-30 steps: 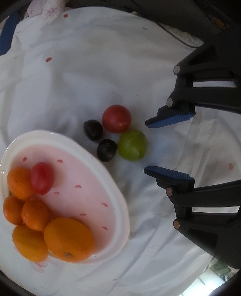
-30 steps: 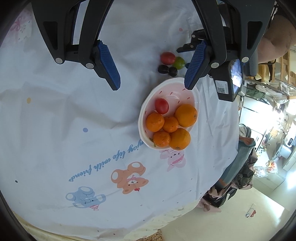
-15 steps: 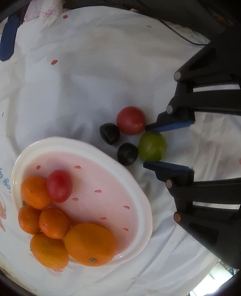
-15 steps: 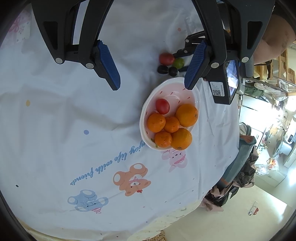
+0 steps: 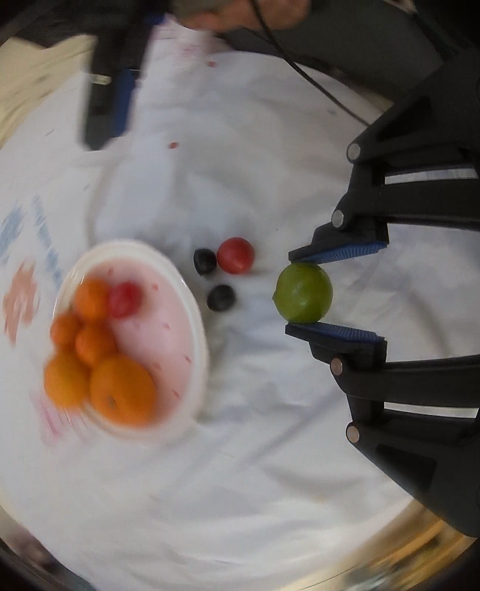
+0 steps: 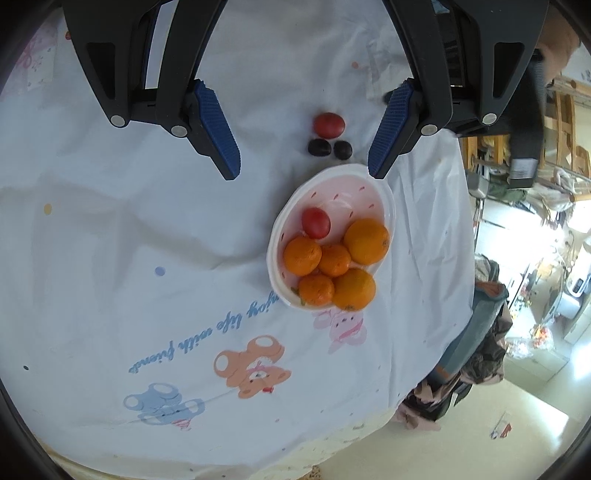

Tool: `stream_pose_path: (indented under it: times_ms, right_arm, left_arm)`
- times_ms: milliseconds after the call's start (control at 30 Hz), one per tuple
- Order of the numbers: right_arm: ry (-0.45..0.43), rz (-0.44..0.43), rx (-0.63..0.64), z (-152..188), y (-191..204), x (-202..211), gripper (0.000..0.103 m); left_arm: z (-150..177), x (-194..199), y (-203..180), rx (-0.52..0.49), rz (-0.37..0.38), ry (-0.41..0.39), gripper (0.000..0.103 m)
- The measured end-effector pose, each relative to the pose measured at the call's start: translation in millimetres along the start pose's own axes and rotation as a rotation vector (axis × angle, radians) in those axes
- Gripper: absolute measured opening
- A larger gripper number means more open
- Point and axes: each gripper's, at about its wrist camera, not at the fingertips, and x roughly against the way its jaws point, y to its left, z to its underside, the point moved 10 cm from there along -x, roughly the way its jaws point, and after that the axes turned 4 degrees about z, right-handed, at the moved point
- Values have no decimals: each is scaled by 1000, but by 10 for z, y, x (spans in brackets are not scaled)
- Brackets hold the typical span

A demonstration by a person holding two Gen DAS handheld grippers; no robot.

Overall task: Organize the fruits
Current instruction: 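Grasp the red cherry tomato with the right tool while the left tool holds the green tomato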

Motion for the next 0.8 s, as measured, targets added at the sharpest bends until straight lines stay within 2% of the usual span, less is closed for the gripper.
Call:
stream_pose_path:
  times_ms: [100,233,300,400,600,733,800]
  right_arm:
    - [37,-2,17,78,53,-100,74]
    - [159,-40,11,301,143,-370,74]
    - [255,-63,6,452,194,-581,73]
    - [321,-72,17,577,284,-778,61]
    - [366,33,68,699,355,-1060,51]
    - [375,62,117,737,376,-1174,36]
    - [367,67,144,741,393,-1187,36]
  left_arm:
    - [188,119,124,181,19,-54,27]
    - [468,194,333,295,0,-116,27]
    - [556,194,465,315,-18,-122,27]
    - [608,138,583,343,-35,-125,27]
    - [581,133,657,349,-67,-143,27]
    - [583,123,636,342,-58,-138,27]
    - [564,122,620,338,-55,-141,27]
